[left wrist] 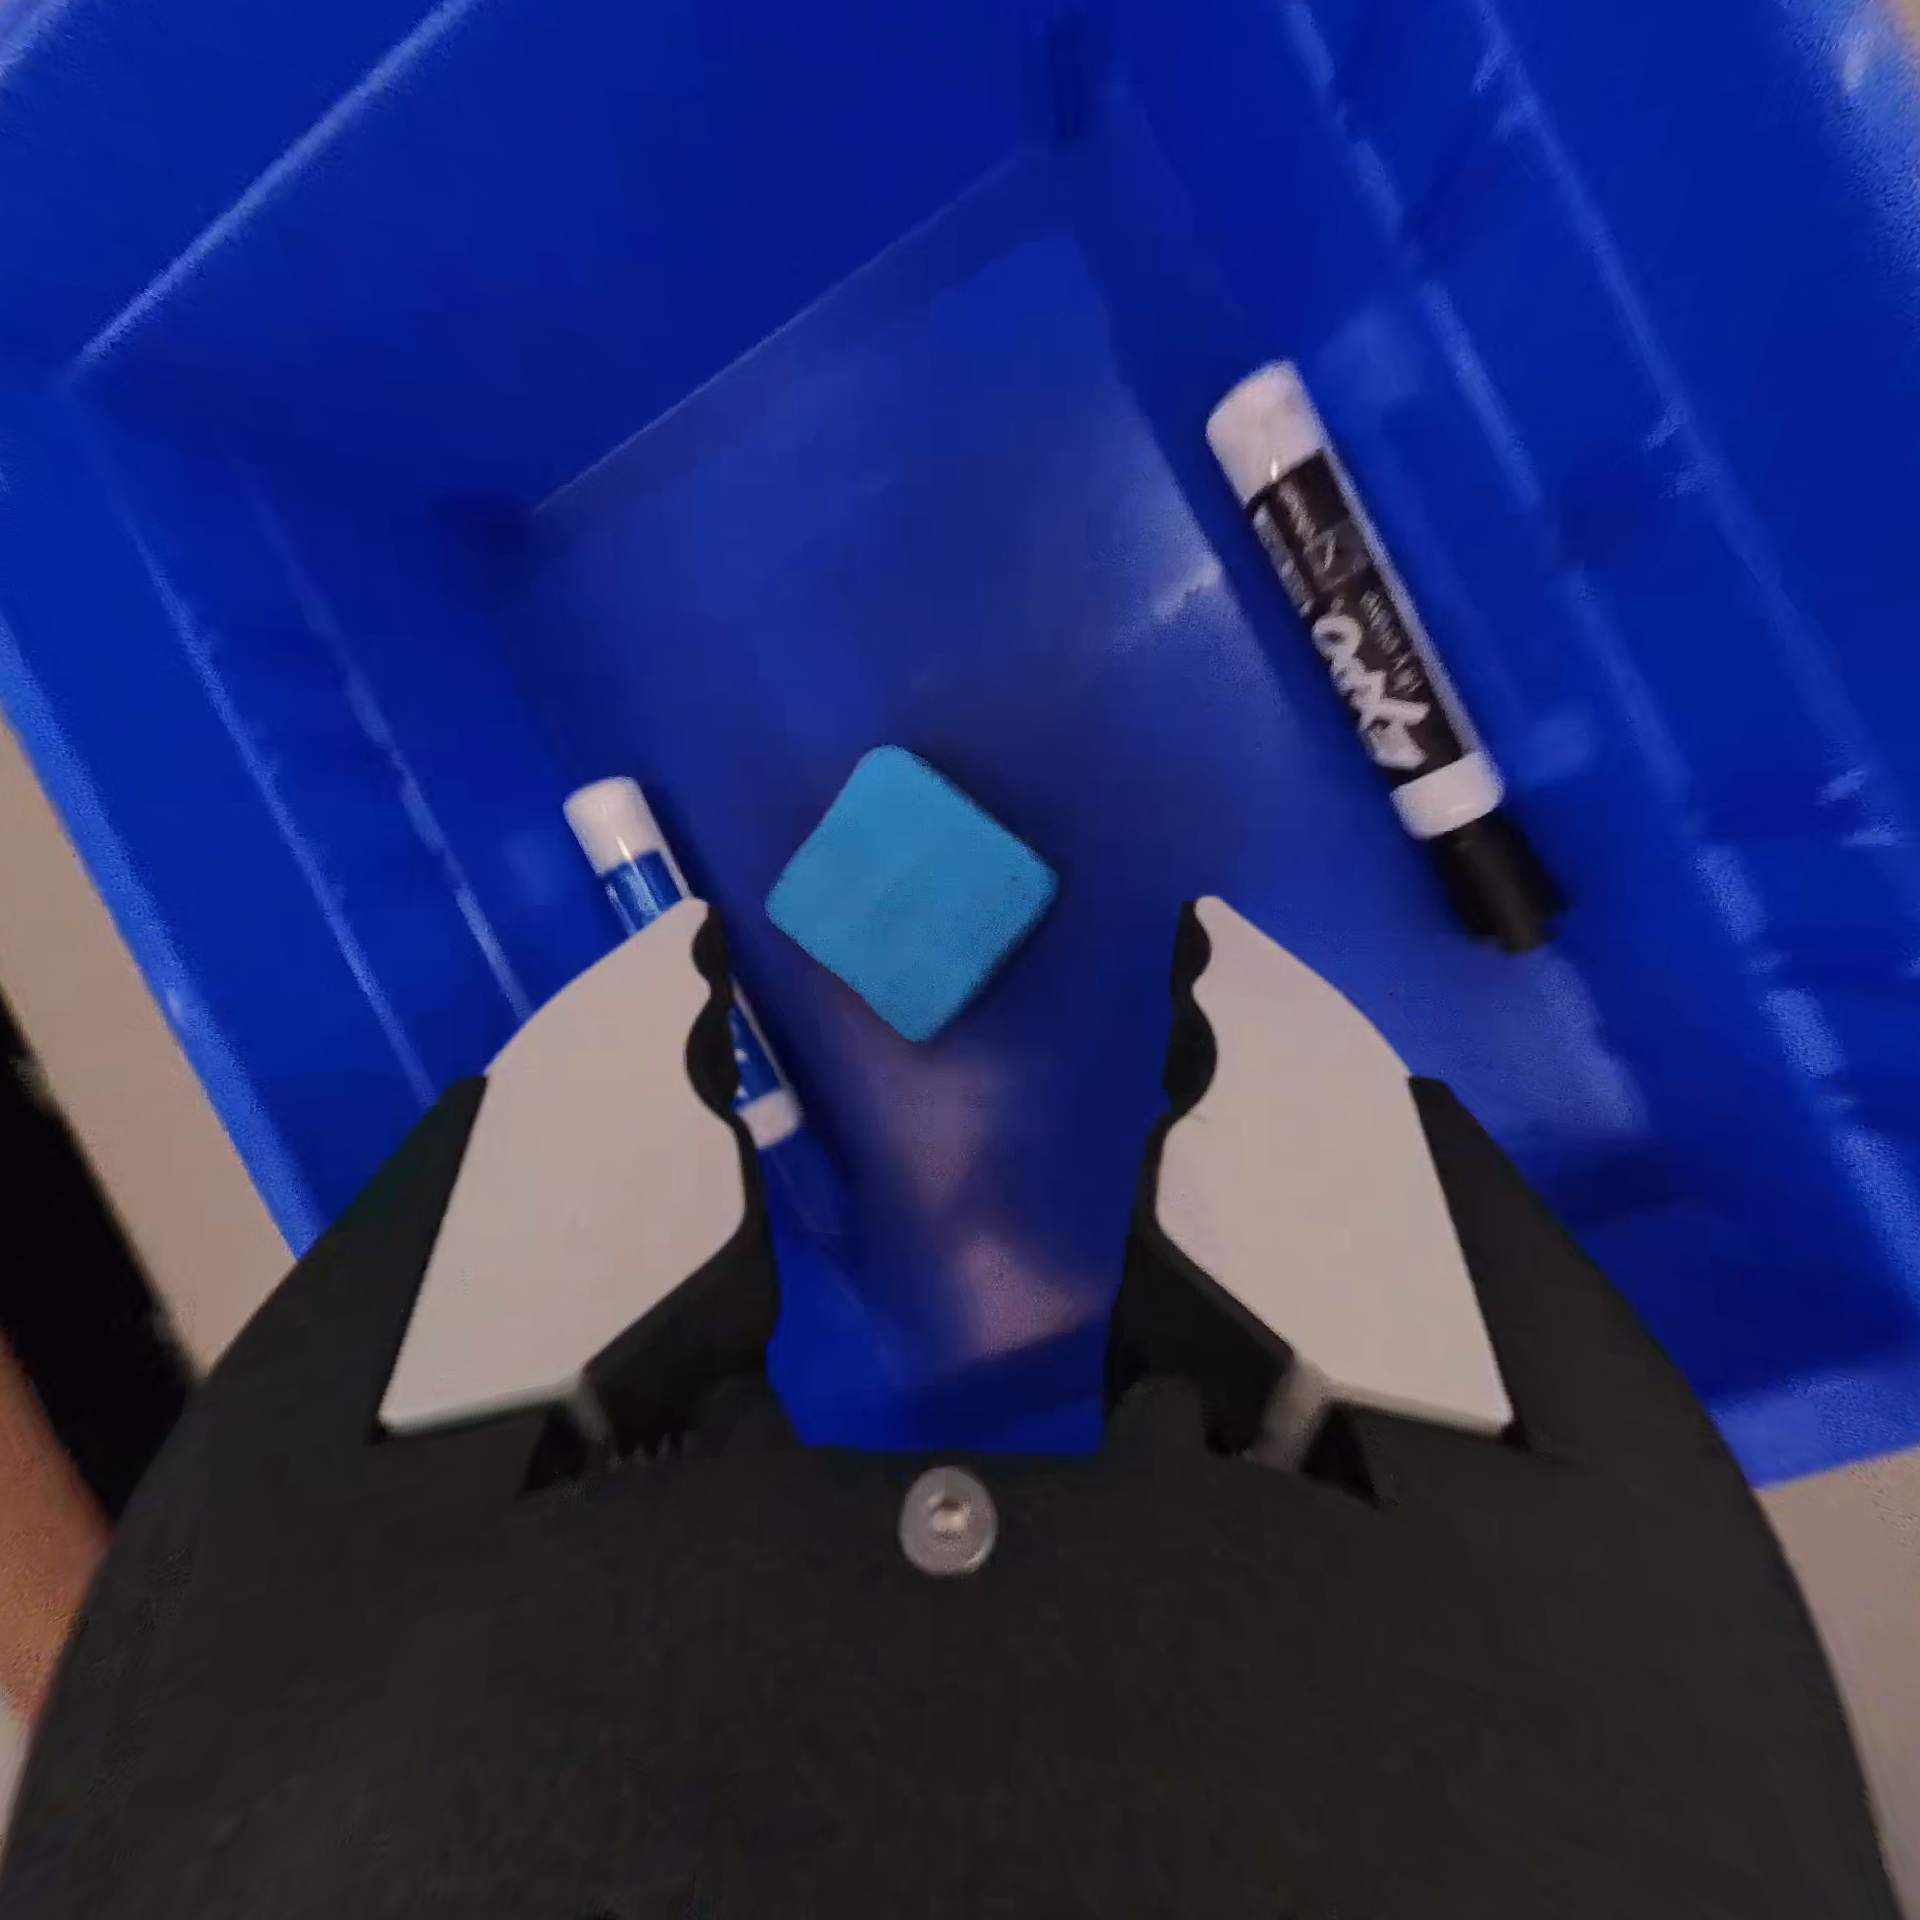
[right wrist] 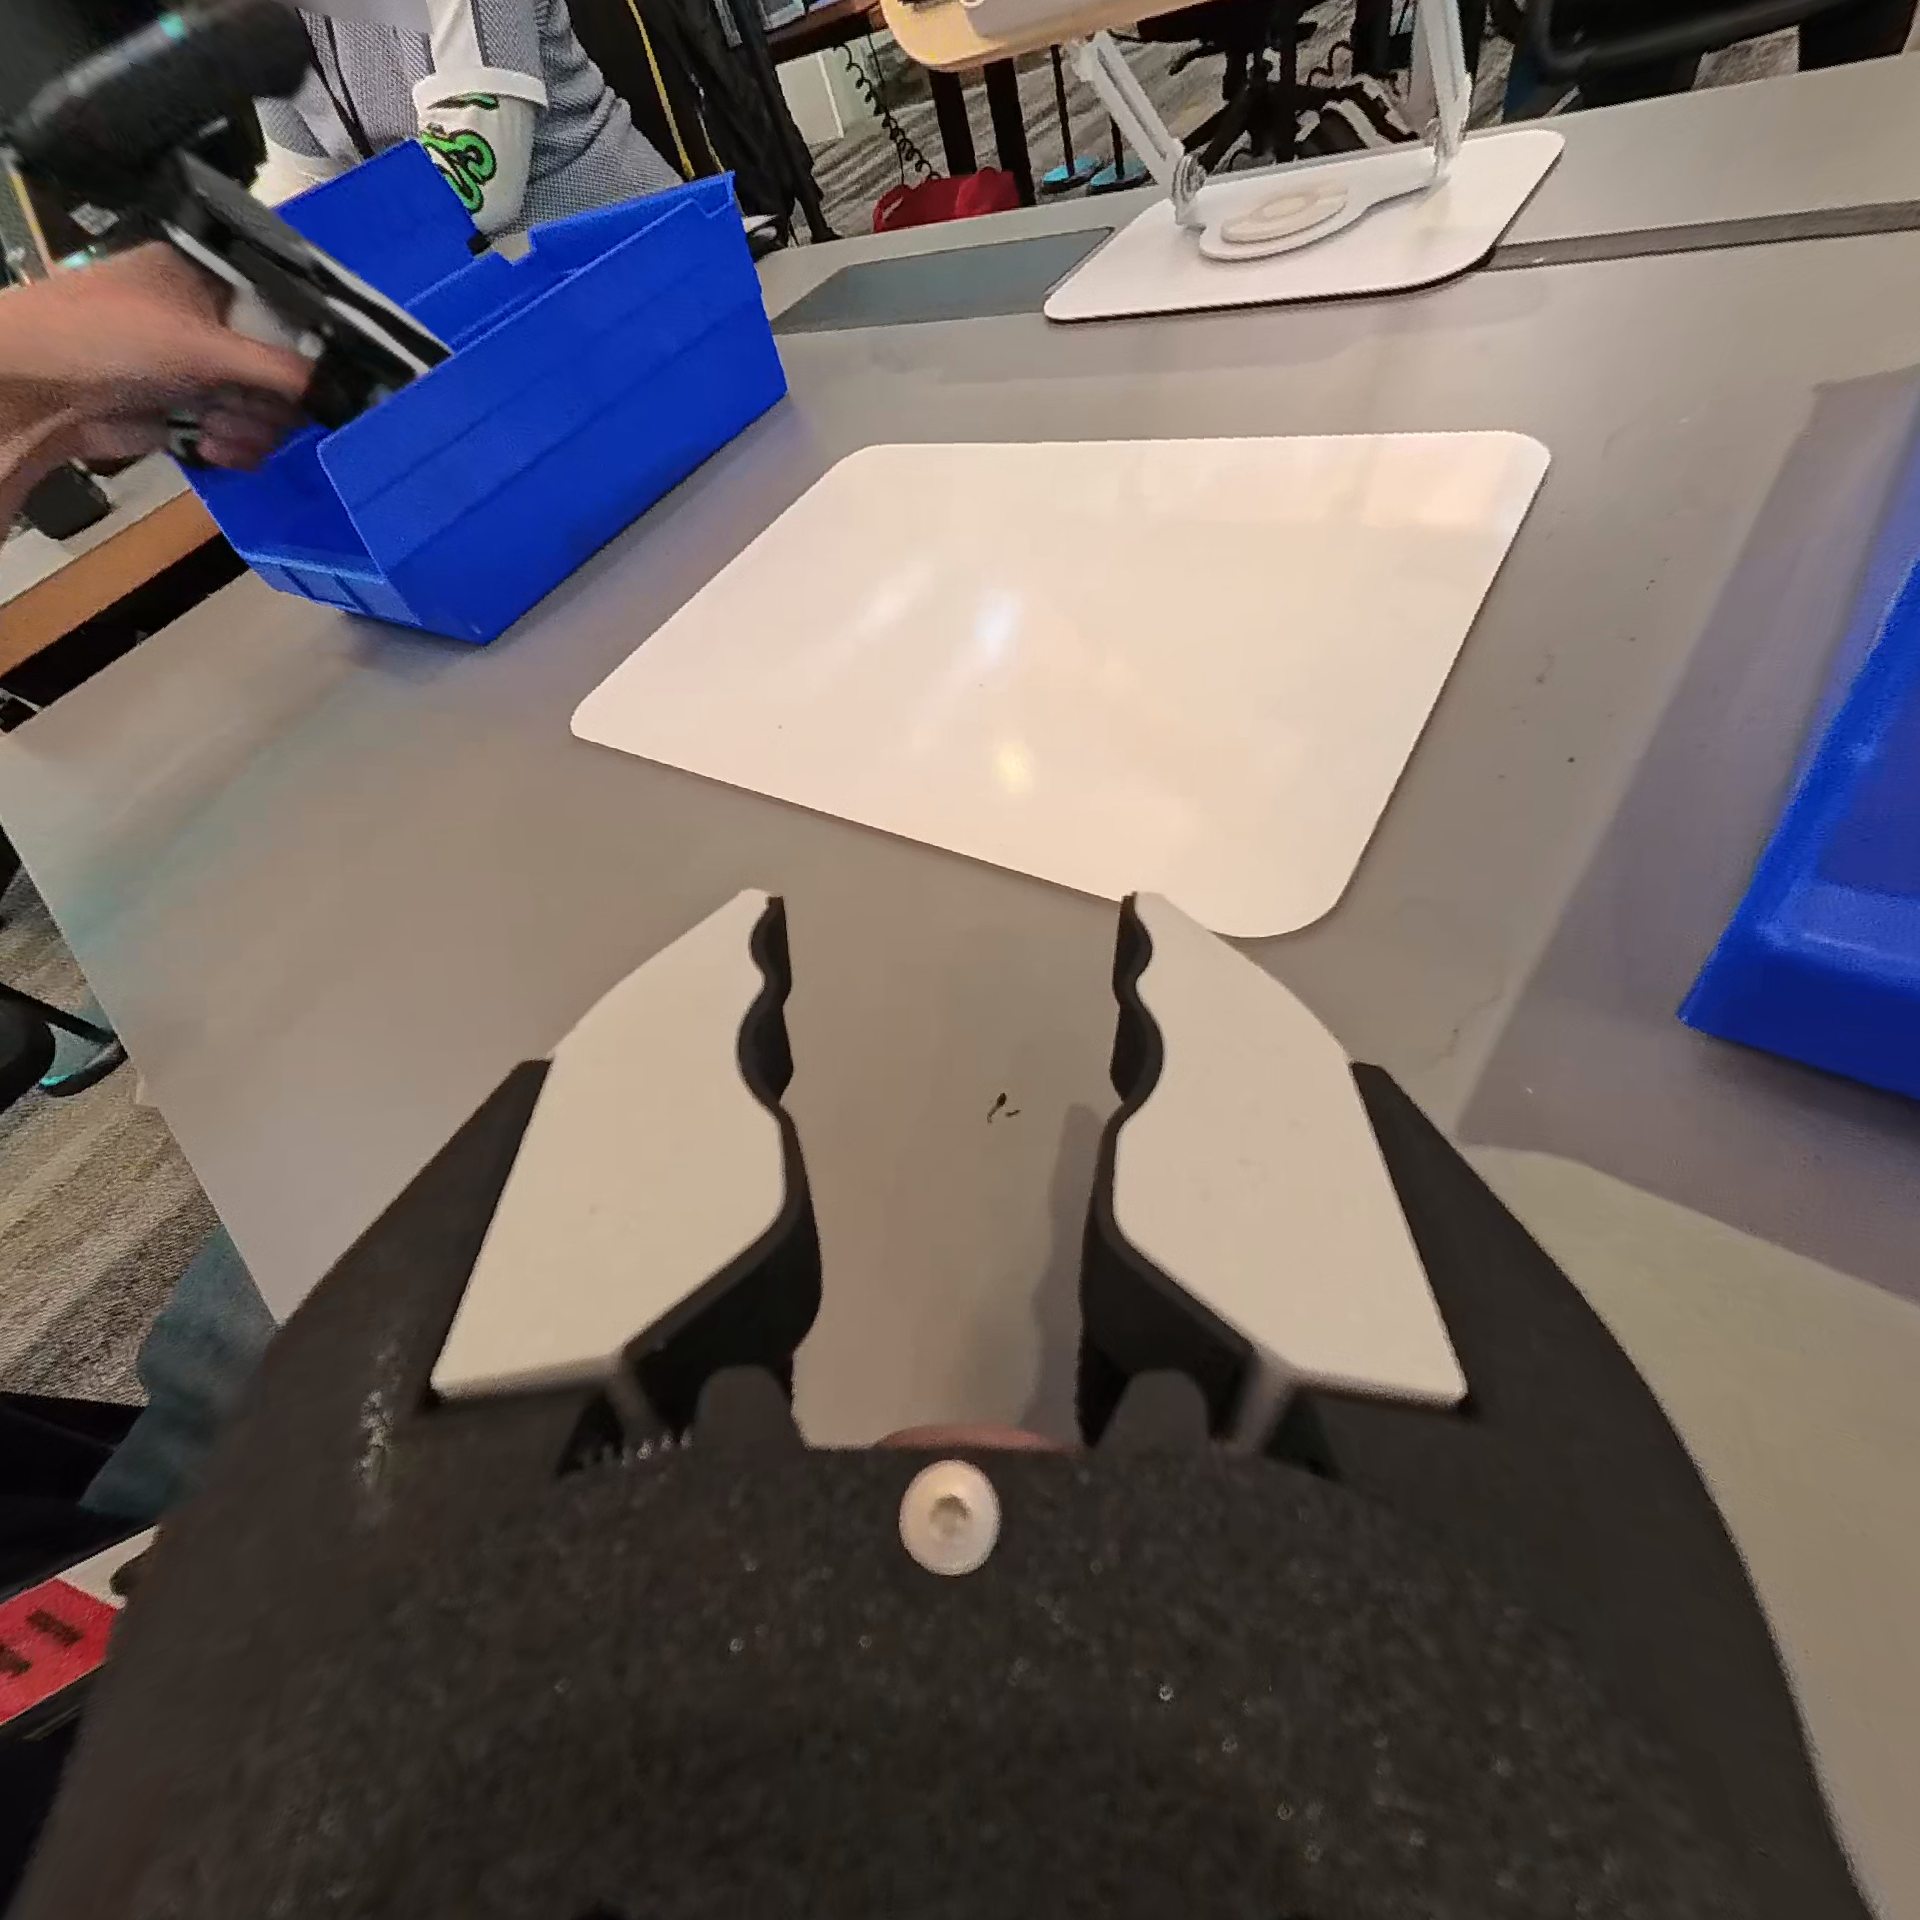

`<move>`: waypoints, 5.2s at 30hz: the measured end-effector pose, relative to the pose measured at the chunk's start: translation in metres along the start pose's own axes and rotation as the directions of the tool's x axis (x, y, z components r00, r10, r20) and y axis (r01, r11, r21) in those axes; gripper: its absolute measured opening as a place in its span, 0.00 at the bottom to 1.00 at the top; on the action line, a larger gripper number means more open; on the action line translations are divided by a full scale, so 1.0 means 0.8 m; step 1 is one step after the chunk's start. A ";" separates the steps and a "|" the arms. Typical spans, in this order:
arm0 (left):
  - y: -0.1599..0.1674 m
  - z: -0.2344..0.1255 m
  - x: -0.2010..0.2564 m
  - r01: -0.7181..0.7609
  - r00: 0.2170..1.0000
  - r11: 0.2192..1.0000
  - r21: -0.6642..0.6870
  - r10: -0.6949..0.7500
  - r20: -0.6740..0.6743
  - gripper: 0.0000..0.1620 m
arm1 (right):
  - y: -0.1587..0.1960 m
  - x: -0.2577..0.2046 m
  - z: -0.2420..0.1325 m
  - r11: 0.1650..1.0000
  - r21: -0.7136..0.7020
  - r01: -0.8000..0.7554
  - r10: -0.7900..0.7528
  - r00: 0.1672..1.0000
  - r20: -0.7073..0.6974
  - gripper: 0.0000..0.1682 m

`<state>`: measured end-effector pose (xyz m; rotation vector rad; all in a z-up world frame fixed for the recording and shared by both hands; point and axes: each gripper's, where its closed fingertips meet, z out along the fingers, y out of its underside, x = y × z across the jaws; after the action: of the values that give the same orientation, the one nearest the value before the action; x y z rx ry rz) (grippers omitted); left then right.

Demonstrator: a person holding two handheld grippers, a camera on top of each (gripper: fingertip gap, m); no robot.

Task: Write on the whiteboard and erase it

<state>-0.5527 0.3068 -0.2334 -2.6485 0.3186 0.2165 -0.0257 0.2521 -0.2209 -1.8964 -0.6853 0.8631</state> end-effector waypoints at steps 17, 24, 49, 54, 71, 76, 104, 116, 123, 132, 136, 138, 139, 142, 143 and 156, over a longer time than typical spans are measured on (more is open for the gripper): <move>-0.099 -0.104 0.112 -0.445 0.852 0.875 0.193 0.480 -0.210 0.34 | 0.001 0.001 0.000 1.000 -0.003 -0.029 0.029 1.000 0.011 0.35; -0.113 -0.019 0.194 -0.762 0.645 0.641 -0.095 0.735 -0.210 0.34 | -0.001 -0.003 -0.001 0.998 0.004 -0.058 0.058 0.997 0.042 0.35; -0.147 -0.042 0.228 -0.555 0.812 0.829 0.069 0.558 -0.169 0.43 | -0.007 0.002 -0.012 0.999 0.031 -0.031 0.031 0.999 0.030 0.35; -0.121 -0.161 0.314 -0.027 0.915 0.855 0.518 0.230 -0.331 0.37 | -0.004 0.010 -0.012 0.999 0.010 0.046 -0.046 0.999 -0.024 0.35; 0.063 -0.116 0.372 0.257 0.928 0.852 0.455 -0.086 -0.362 0.34 | 0.000 -0.005 0.003 0.997 -0.011 0.073 -0.073 0.997 0.002 0.34; 0.064 -0.124 0.361 0.316 0.903 0.829 0.461 -0.114 -0.414 0.30 | -0.003 -0.012 0.006 0.996 -0.005 0.089 -0.089 0.996 0.012 0.34; 0.002 0.022 0.108 0.316 0.899 0.947 -0.050 -0.316 -0.302 0.32 | -0.013 -0.007 0.009 0.991 -0.015 0.135 -0.135 0.990 -0.036 0.34; 0.023 0.034 0.088 0.087 0.983 0.988 -0.126 -0.106 -0.148 0.12 | -0.007 -0.015 0.015 0.985 -0.042 0.168 -0.170 0.985 -0.033 0.34; 0.040 0.026 0.084 0.039 0.984 0.991 -0.125 -0.060 -0.168 0.11 | -0.006 -0.013 0.011 0.987 -0.036 0.154 -0.155 0.987 -0.032 0.34; 0.050 -0.074 0.045 0.086 0.984 0.966 0.244 -0.045 -0.171 0.11 | -0.032 -0.044 0.021 0.977 0.036 0.211 -0.213 0.975 0.069 0.32; 0.012 -0.153 0.088 0.081 0.950 0.852 0.517 0.091 -0.299 0.11 | -0.053 -0.114 0.039 0.949 0.142 0.281 -0.314 0.881 0.355 0.25; -0.012 -0.185 0.135 0.042 0.911 0.798 0.601 0.217 -0.351 0.10 | -0.068 -0.141 0.054 0.944 0.163 0.286 -0.329 0.823 0.464 0.27; -0.023 -0.198 0.164 0.027 0.875 0.778 0.628 0.285 -0.391 0.10 | -0.079 -0.152 0.062 0.949 0.173 0.263 -0.314 0.800 0.511 0.32; -0.052 -0.220 0.249 -0.055 0.765 0.734 0.677 0.466 -0.444 0.11 | -0.115 -0.175 0.082 0.965 0.208 0.160 -0.258 0.725 0.639 0.37; -0.061 -0.224 0.276 -0.084 0.728 0.720 0.689 0.516 -0.451 0.11 | -0.125 -0.179 0.088 0.970 0.207 0.129 -0.237 0.702 0.672 0.39; -0.107 -0.198 0.441 -0.269 0.406 0.660 0.701 0.738 -0.539 0.11 | -0.145 -0.161 0.097 0.973 0.222 0.066 -0.211 0.648 0.732 0.18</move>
<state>-0.1760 0.2418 -0.1297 -1.8131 1.3397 -0.8305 -0.1771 0.2449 -0.1063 -1.2424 -1.1869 1.5821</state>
